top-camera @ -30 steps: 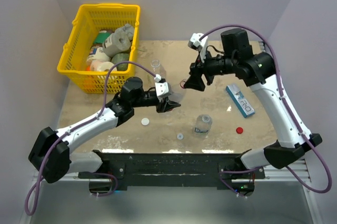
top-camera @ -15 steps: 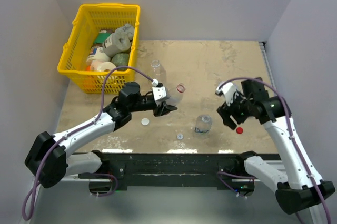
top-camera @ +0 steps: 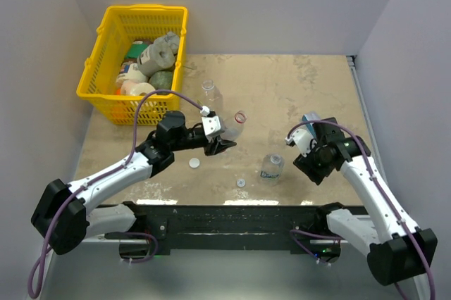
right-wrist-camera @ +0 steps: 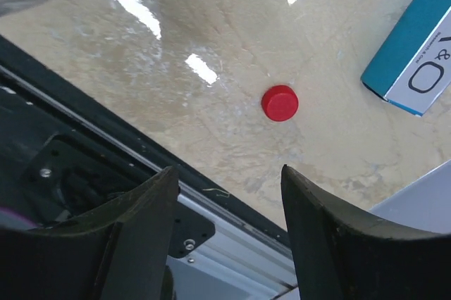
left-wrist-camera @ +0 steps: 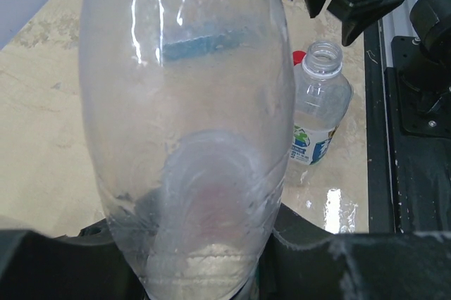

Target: Screw on the bottle caps

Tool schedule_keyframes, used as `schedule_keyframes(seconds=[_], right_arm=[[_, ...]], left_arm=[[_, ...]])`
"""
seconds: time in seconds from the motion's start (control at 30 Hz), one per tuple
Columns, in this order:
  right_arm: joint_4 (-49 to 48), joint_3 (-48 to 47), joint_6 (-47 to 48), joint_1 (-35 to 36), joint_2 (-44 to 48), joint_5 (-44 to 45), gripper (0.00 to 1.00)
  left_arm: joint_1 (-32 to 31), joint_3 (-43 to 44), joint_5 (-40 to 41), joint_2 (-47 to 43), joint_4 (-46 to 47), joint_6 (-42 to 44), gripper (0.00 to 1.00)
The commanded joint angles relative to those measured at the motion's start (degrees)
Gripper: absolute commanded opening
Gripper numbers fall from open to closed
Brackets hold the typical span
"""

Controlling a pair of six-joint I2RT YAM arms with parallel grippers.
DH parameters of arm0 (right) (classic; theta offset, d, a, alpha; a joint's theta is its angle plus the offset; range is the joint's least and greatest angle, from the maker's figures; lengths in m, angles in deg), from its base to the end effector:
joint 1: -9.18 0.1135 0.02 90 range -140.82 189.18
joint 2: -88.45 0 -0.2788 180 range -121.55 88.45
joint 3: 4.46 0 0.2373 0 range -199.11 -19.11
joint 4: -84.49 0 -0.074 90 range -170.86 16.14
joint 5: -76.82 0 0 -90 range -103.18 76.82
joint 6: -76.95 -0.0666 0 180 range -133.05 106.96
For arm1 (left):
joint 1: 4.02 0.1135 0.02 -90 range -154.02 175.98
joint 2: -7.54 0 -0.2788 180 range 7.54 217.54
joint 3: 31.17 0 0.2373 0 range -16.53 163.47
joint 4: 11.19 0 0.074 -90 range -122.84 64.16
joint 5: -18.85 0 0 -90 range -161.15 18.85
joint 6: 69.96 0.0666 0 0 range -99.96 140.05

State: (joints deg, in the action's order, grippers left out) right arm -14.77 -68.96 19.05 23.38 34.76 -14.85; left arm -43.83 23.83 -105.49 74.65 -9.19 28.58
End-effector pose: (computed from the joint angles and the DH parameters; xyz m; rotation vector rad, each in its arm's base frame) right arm 0.1316 0.0353 0.2506 -1.1038 2.5633 -0.0367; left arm 0.1838 -0.2021 0.2979 1.1290 1.4101 -0.9151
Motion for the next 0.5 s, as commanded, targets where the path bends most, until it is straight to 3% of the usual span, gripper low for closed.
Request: schedule_keyframes(seconds=[0.0, 0.3, 0.47], right_arm=[[-5.87, 4.22, 6.48, -0.75, -2.73, 7.11, 0.63], [-10.18, 7.21, 10.7, -4.09, -10.81, 6.86, 0.64], [-12.99, 8.44, 17.55, -5.67, -11.52, 4.66, 0.64]], left_arm=[[0.0, 0.07, 0.42, -0.93, 2.69, -0.45, 0.36], [0.0, 0.69, 0.25, -0.23, 2.25, -1.06, 0.36], [0.0, 0.69, -0.02, 0.12, 2.08, -1.33, 0.36]])
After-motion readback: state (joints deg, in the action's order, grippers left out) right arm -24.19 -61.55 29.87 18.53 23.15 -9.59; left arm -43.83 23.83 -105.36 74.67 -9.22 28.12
